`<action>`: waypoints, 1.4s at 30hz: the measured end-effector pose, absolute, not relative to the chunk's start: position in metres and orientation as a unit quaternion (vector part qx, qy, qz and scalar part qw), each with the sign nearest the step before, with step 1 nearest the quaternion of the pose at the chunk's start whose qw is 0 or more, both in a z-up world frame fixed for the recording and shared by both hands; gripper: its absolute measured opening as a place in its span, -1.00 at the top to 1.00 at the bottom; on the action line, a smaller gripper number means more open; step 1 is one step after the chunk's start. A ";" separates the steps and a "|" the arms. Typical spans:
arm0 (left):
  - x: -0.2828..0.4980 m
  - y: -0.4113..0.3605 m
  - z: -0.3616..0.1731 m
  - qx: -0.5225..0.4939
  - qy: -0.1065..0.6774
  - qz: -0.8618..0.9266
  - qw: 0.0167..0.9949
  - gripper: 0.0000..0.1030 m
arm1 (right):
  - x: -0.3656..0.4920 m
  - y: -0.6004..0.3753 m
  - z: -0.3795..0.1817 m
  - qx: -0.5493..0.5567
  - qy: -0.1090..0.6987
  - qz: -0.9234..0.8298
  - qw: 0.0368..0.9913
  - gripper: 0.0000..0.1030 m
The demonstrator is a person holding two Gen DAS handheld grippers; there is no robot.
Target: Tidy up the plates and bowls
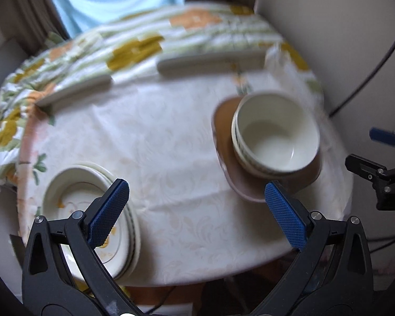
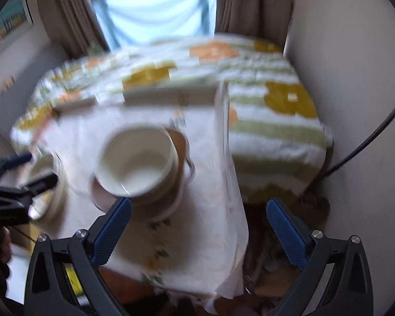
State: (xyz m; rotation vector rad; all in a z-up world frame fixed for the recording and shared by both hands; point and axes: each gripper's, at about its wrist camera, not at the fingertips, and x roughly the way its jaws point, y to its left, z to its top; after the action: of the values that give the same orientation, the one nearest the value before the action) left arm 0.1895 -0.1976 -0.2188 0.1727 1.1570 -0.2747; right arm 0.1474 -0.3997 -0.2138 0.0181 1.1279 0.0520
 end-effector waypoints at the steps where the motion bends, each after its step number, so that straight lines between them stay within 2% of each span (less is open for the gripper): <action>1: 0.192 -0.201 -0.226 0.086 0.554 -0.134 0.817 -0.99 | 0.154 -0.398 -0.224 -0.003 0.554 0.025 0.832 -0.98; 5: 0.208 -0.212 -0.249 0.102 0.591 -0.153 0.785 -0.97 | 0.172 -0.393 -0.243 -0.033 0.595 0.043 0.802 -0.97; 8: 0.221 -0.220 -0.264 0.117 0.617 -0.162 0.761 -0.85 | 0.186 -0.387 -0.254 -0.053 0.621 0.067 0.779 -0.89; 12: 0.230 -0.227 -0.283 0.115 0.648 -0.182 0.730 -0.55 | 0.197 -0.377 -0.269 -0.090 0.655 0.089 0.745 -0.60; 13: 0.232 -0.229 -0.286 0.113 0.652 -0.185 0.726 -0.53 | 0.199 -0.376 -0.273 -0.086 0.659 0.099 0.741 -0.51; 14: 0.234 -0.231 -0.289 0.113 0.655 -0.188 0.723 -0.43 | 0.201 -0.375 -0.277 -0.084 0.664 0.106 0.735 -0.45; 16: 0.236 -0.237 -0.297 0.114 0.659 -0.193 0.718 -0.19 | 0.204 -0.373 -0.283 -0.079 0.668 0.117 0.731 -0.19; 17: 0.238 -0.239 -0.300 0.112 0.662 -0.196 0.715 -0.02 | 0.205 -0.372 -0.288 -0.073 0.670 0.124 0.728 -0.13; 19: 0.240 -0.245 -0.307 0.107 0.667 -0.204 0.709 0.17 | 0.208 -0.373 -0.296 -0.059 0.674 0.131 0.725 0.03; 21: 0.240 -0.250 -0.311 0.106 0.667 -0.212 0.706 0.48 | 0.210 -0.374 -0.302 -0.044 0.677 0.139 0.722 0.14; 23: 0.238 -0.256 -0.314 0.107 0.670 -0.222 0.701 0.65 | 0.210 -0.374 -0.305 -0.028 0.676 0.152 0.721 0.29; 25: 0.236 -0.263 -0.316 0.120 0.670 -0.221 0.699 0.68 | 0.210 -0.372 -0.307 -0.019 0.676 0.166 0.717 0.49; 27: 0.237 -0.263 -0.317 0.115 0.670 -0.221 0.699 0.69 | 0.209 -0.367 -0.309 -0.026 0.676 0.176 0.715 0.60; 42: 0.219 -0.265 -0.296 0.131 0.633 -0.215 0.732 0.70 | 0.198 -0.371 -0.300 -0.053 0.643 0.183 0.742 0.61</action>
State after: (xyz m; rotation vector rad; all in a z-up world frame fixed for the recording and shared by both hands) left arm 0.2189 -0.2649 -0.2961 0.2885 1.3937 -0.4741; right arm 0.1984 -0.3708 -0.3002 -0.1157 1.4084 0.4006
